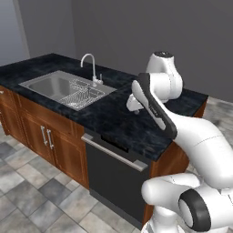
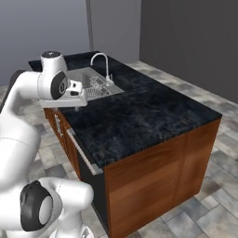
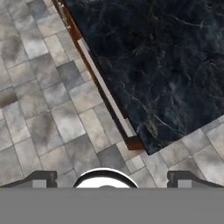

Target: Open the dishwasher door and pull out the top rack.

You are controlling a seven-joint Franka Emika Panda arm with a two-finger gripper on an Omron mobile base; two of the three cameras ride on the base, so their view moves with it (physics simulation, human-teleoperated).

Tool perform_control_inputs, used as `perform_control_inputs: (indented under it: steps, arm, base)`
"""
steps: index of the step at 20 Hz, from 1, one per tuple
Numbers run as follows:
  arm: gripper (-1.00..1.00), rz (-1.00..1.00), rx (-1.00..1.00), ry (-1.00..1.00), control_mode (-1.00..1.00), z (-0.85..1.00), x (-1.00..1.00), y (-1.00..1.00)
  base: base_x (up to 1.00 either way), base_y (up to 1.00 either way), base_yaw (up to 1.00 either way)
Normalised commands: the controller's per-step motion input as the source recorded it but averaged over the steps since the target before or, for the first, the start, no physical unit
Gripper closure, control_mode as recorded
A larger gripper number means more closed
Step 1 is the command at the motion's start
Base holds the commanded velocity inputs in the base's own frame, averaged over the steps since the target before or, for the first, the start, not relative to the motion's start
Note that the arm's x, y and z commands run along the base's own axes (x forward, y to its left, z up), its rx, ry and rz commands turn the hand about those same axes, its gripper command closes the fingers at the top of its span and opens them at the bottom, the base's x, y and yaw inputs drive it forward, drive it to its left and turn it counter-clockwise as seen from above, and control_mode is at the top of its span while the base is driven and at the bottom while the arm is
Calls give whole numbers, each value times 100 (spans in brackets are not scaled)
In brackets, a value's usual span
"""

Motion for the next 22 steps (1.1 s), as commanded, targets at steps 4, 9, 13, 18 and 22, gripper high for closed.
perform_control_inputs:
  steps: [4,9,13,18,22]
  arm:
    - [-100,2,-17,0,-100,-9,0,82]
    - [-100,0,-15,0,-100,-16,0,69]
    - [-100,1,-12,0,-100,-20,0,54]
    - [-100,0,-12,0,-100,-28,0,53]
    - [-100,0,-11,0,-100,-30,0,44]
  base:
    - [0,0,0]
    - [0,0,0]
    - [0,0,0]
    - [0,0,0]
    - [0,0,0]
